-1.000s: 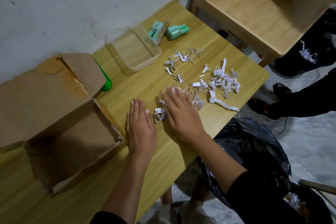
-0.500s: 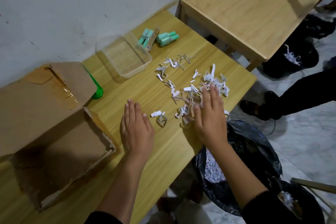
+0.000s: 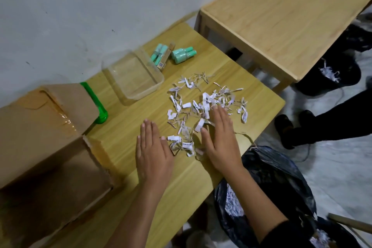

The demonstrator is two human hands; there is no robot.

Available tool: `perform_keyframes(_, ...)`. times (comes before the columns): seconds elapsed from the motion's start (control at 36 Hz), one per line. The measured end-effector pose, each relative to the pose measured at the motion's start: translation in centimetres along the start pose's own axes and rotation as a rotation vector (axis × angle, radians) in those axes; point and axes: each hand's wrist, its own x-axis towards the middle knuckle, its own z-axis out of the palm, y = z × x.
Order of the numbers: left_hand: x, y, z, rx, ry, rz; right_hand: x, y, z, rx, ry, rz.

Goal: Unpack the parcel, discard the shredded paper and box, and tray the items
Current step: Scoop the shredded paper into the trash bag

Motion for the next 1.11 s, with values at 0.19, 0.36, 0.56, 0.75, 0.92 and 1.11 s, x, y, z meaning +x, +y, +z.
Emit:
perform_keyframes(0.19, -2.8, 0.9, 1.0, 0.05, -0.107, 0.156, -1.8, 4.6, -2.7, -0.243, -0.098, 0.086)
perform_keyframes(0.36, -0.1, 2.5, 1.7, 0.173, -0.154, 0.215, 0.8, 5.7, -3.2, -0.367, -0.183, 0.048)
perform_keyframes(0.56, 4.0, 3.7, 1.7, 0.2, -0.175, 0.263, 5.5, 5.8, -3.5, -0.345, -0.208, -0.061)
perform_keyframes(0.75, 7.9, 4.4, 2.1, 0.173, -0.183, 0.319, 9.8, 5.8, -3.7, -0.248, -0.262, -0.231)
perform_keyframes(0.92, 9.5, 5.2, 2.2, 0.098, -0.159, 0.296, 11.4, 5.1, -4.6, -0.021, -0.279, -0.346)
perform_keyframes(1.11, 8.3, 5.0, 2.5, 0.087, -0.07, 0.142, 7.3, 6.5, -6.4, -0.066, -0.027, -0.171)
